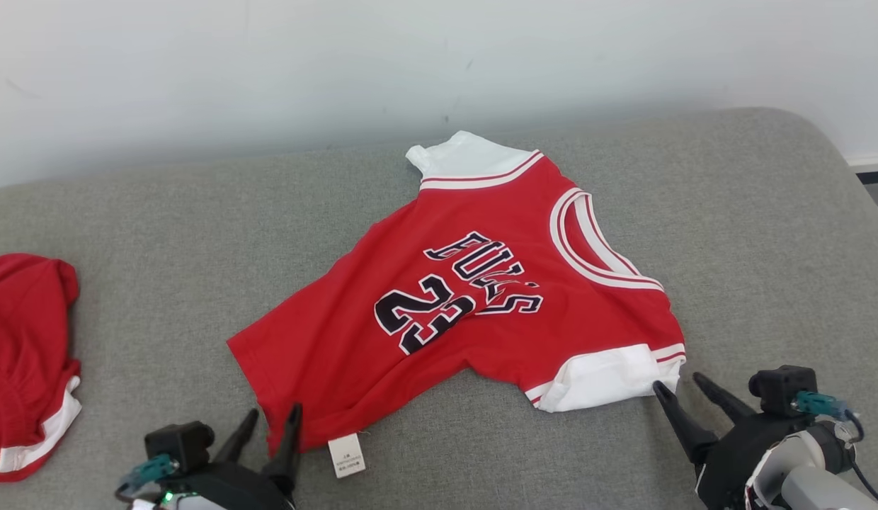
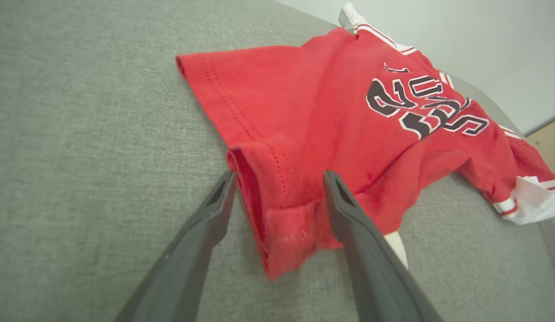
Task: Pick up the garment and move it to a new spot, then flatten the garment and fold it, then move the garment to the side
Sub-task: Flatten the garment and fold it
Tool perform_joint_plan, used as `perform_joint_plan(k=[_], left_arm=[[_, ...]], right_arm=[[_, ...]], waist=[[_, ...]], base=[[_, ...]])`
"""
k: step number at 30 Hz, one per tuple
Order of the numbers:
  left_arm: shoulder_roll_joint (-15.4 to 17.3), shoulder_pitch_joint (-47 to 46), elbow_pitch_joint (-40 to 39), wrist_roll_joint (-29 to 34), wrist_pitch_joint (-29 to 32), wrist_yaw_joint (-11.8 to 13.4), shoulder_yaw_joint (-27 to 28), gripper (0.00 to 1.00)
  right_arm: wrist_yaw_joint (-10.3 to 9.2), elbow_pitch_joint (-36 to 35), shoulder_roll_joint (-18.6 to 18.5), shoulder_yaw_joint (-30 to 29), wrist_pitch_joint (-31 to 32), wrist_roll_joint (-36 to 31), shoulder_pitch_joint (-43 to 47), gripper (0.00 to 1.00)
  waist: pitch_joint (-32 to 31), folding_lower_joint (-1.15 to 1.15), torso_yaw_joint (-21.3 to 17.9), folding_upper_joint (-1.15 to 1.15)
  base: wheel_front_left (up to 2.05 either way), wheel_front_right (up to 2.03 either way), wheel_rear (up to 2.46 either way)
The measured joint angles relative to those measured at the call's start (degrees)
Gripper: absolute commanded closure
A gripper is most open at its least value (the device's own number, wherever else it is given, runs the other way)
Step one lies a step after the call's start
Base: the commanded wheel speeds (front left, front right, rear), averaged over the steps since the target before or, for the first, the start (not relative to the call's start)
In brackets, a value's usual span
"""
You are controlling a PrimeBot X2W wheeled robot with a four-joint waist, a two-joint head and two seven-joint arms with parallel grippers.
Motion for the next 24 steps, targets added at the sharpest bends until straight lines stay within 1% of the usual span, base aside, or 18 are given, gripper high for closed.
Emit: perform_joint_plan(k=[3, 8, 10, 12, 14, 16, 21, 24], left_arm=[[0.25, 0.04, -2.18, -0.09, -1.71, 0.59, 1.19, 0.0], [0.89, 1.07, -5.19, 0.14, -3.25, 2.46, 1.99, 0.0], [1.07, 2.15, -5.72, 0.57, -3.25, 3.07, 1.97, 0.0], [1.15, 2.52, -5.61, 0.77, -2.97, 4.23, 1.7, 0.0], [1.8, 2.58, -4.99, 2.69, -1.45, 5.22, 0.14, 0.0], [1.86, 3.14, -5.03, 3.86, -1.34, 6.41, 0.05, 0.0], [1.67, 3.64, -5.63, 4.27, 0.14, 6.58, -1.52, 0.0], [2.1, 4.6, -6.8, 5.67, 0.7, 7.55, -2.18, 0.0]], right_arm=[[0.0, -2.22, -0.96, -1.08, -0.24, 1.74, 0.99, 0.0], [0.0, -5.43, -2.43, -2.38, -0.74, 3.98, 2.05, 0.0], [0.0, -6.44, -2.49, -3.09, -0.94, 3.98, 2.03, 0.0], [0.0, -6.39, -2.52, -3.86, -1.19, 3.97, 1.95, 0.0], [-0.03, -6.3, -2.61, -3.76, -1.19, 3.45, 1.77, 0.0], [-0.27, -6.38, -2.54, -3.68, -1.19, 2.94, 1.58, 0.0], [-1.29, -6.43, -2.55, -3.76, -1.2, 2.45, 1.39, 0.0], [-2.31, -6.21, -2.49, -3.25, -1.18, 1.82, 0.82, 0.0]], waist=[[-0.45, 0.0, -0.03, 0.0], [-1.21, 0.0, 0.17, 0.0], [-1.45, 0.0, 0.21, 0.0], [-1.62, 0.0, 0.24, 0.0], [-1.8, 0.0, 0.31, 0.0], [-1.86, 0.0, 0.34, 0.0], [-1.77, 0.0, 0.82, 0.0], [-1.69, 0.0, 0.99, 0.0]], base=[[0.0, 0.0, 0.0], [0.0, 0.0, 0.0], [0.0, 0.0, 0.0], [0.0, 0.0, 0.0], [0.0, 0.0, 0.0], [0.0, 0.0, 0.0], [0.0, 0.0, 0.0], [0.0, 0.0, 0.0]])
